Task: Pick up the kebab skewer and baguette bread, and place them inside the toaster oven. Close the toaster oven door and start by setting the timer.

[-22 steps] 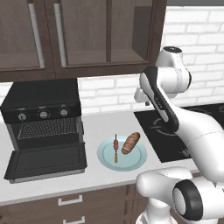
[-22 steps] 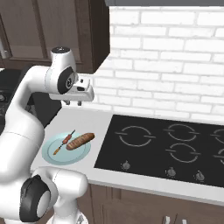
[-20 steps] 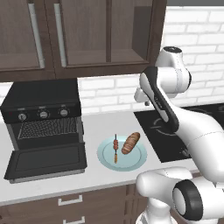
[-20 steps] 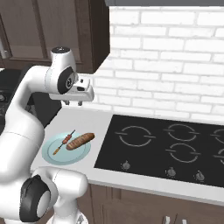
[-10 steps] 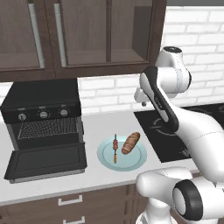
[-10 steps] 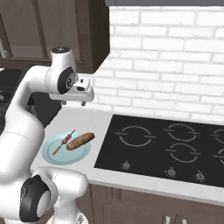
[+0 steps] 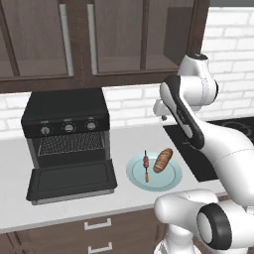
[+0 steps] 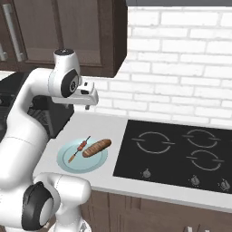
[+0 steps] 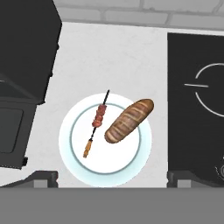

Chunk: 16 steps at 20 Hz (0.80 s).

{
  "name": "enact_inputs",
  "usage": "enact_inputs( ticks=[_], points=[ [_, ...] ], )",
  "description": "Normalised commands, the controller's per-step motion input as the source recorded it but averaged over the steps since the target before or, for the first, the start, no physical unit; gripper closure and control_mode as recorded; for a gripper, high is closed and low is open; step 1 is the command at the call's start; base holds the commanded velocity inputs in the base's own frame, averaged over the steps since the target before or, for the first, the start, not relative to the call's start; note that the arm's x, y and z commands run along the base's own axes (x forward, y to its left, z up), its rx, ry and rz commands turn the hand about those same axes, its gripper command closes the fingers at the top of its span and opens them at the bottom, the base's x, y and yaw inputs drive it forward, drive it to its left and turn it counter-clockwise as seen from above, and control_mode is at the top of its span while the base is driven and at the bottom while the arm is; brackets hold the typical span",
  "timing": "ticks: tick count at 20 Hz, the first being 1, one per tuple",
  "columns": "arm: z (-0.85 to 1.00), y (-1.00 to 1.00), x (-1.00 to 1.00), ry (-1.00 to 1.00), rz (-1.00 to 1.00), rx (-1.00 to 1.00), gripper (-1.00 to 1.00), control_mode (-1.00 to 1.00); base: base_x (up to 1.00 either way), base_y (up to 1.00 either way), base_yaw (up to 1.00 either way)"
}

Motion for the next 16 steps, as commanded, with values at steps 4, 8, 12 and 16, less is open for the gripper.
enact_inputs(
  ticks=[4,8,12,16],
  points=[
    [0.0,0.0,0.0,0.0,0.0,0.0,-1.0,1.0,0.0,0.77,0.01],
    [0.0,0.0,0.0,0.0,0.0,0.0,-1.0,1.0,0.0,0.38,0.0],
    [0.0,0.0,0.0,0.0,0.0,0.0,-1.0,1.0,0.0,0.0,0.0],
    [0.0,0.0,0.0,0.0,0.0,0.0,-1.0,1.0,0.0,0.0,0.0]
  ],
)
